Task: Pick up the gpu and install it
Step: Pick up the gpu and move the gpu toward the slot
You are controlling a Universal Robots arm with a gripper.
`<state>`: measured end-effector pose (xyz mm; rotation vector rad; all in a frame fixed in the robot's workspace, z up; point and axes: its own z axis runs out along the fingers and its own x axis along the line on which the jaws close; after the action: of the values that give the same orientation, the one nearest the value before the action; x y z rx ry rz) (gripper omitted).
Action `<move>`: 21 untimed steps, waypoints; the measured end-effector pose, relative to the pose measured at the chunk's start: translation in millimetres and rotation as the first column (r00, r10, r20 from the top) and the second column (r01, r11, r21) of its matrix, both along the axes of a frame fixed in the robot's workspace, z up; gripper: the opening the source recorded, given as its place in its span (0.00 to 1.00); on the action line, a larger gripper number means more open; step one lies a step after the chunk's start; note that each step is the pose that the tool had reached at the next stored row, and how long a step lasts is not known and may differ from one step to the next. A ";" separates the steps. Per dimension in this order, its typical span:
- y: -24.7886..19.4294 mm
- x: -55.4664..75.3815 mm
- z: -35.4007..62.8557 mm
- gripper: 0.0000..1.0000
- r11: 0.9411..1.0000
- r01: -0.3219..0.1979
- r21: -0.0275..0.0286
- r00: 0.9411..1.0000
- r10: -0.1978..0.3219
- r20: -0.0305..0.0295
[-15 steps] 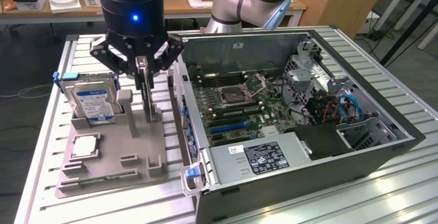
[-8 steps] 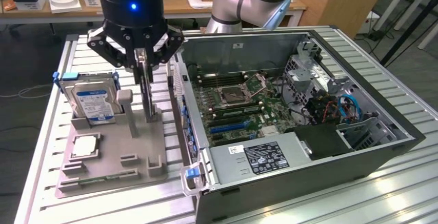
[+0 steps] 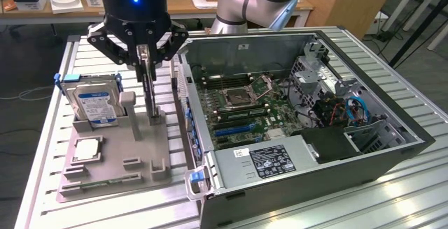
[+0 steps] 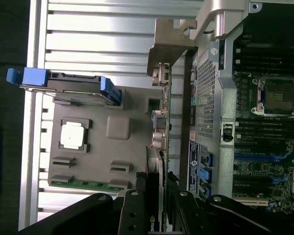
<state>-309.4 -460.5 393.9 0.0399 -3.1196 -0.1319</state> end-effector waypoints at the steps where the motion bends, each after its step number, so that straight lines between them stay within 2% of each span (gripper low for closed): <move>1: 0.0 0.2 0.1 0.26 1.000 0.000 0.000 1.000 0.000 -0.001; 5: 0.0 2.6 0.1 0.26 1.000 0.000 0.000 1.000 0.000 -0.001; 12: 0.0 17.6 0.0 0.26 1.000 0.000 0.000 1.000 0.000 -0.001; 18: 0.0 36.7 -0.1 0.26 1.000 0.000 0.000 1.000 0.000 -0.001; 21: 0.0 49.6 0.0 0.26 1.000 0.000 0.000 1.000 0.000 -0.005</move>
<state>-259.8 -460.4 393.9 0.0394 -3.1144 -0.1320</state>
